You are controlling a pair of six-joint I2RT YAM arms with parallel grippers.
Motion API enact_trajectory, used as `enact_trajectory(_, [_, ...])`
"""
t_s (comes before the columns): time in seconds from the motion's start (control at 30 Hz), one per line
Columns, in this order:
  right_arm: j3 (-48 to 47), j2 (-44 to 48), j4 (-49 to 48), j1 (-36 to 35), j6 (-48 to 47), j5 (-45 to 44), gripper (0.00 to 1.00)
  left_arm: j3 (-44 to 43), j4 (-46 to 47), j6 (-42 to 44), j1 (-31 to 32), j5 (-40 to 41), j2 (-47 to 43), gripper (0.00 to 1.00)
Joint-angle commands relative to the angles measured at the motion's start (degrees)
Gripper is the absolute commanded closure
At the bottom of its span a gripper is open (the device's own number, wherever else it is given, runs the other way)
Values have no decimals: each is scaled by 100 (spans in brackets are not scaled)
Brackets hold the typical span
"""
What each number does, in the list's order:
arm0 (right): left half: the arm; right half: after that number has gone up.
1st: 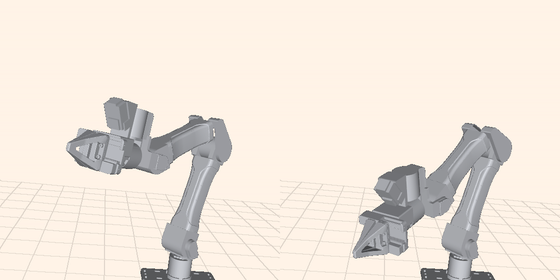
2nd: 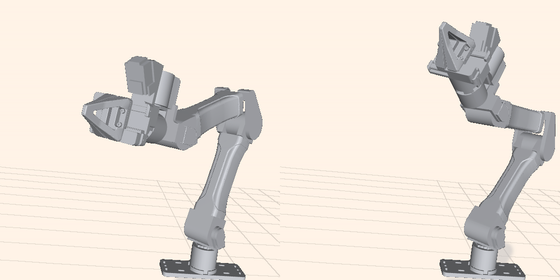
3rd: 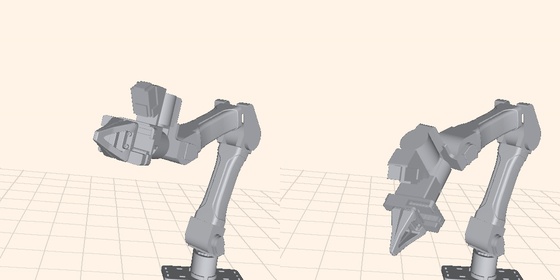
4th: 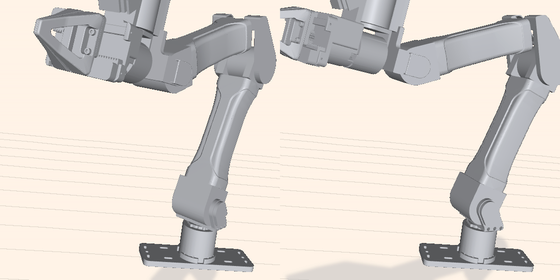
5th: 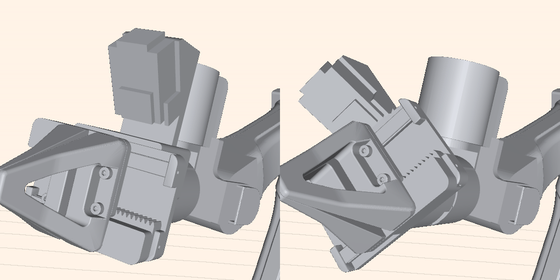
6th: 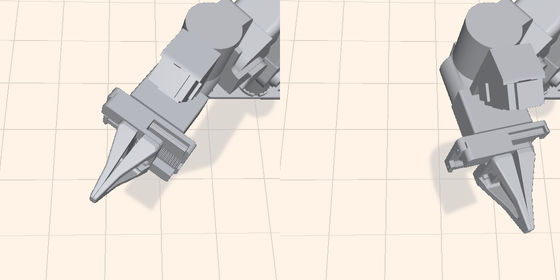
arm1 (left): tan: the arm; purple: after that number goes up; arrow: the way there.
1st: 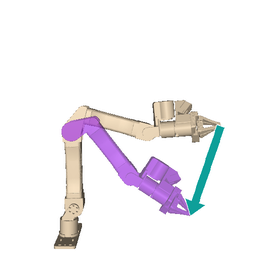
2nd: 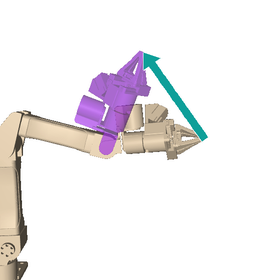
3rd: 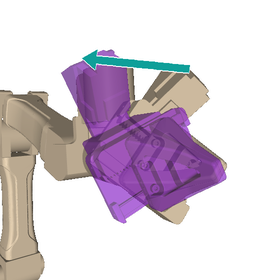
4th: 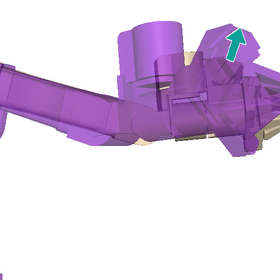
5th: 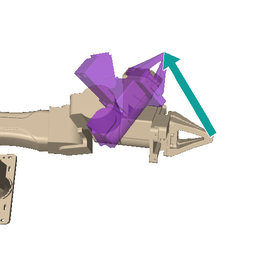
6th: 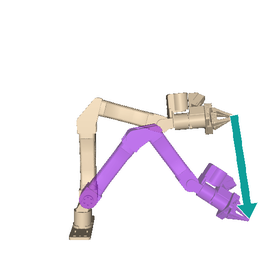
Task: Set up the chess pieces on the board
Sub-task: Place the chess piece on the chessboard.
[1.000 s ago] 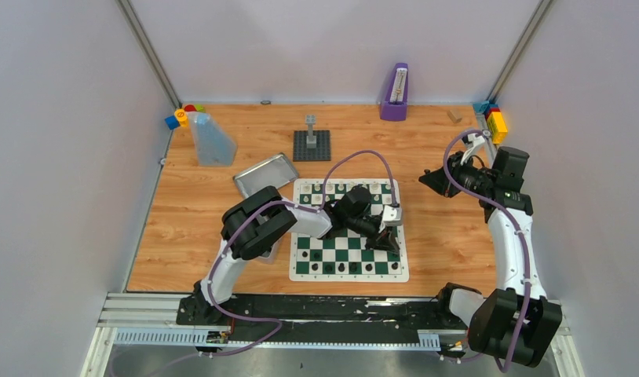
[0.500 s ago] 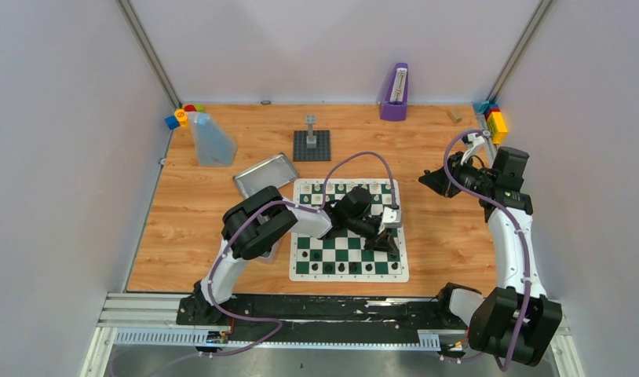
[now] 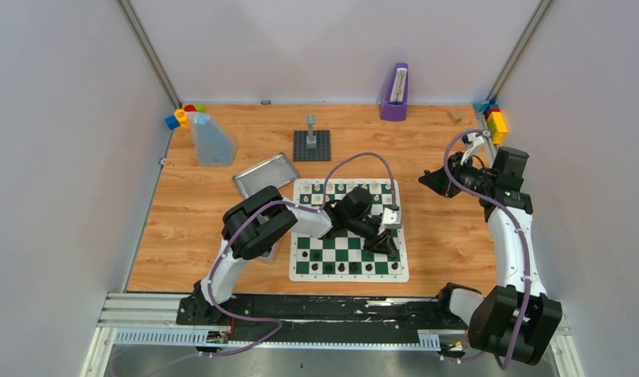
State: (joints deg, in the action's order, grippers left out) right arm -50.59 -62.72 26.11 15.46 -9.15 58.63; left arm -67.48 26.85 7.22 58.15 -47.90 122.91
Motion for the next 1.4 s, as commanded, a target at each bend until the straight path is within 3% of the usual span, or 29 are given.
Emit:
enact_trajectory(0.0, [5, -72, -62, 25, -131, 158, 100, -186, -29, 221, 37, 10, -154, 68])
enact_trajectory(0.87, [-27, -197, 14, 27, -244, 106, 100, -200, -1083, 784, 56, 230, -884, 49])
enact_trajectory(1.07, [-162, -109, 207, 18, -357, 154, 100, -186, -1957, 1139, 37, 579, -1521, 48])
enact_trajectory(1.37, [-170, 279, 714, -261, -978, 171, 100, -353, -3715, 1548, -95, 1857, -2737, 46])
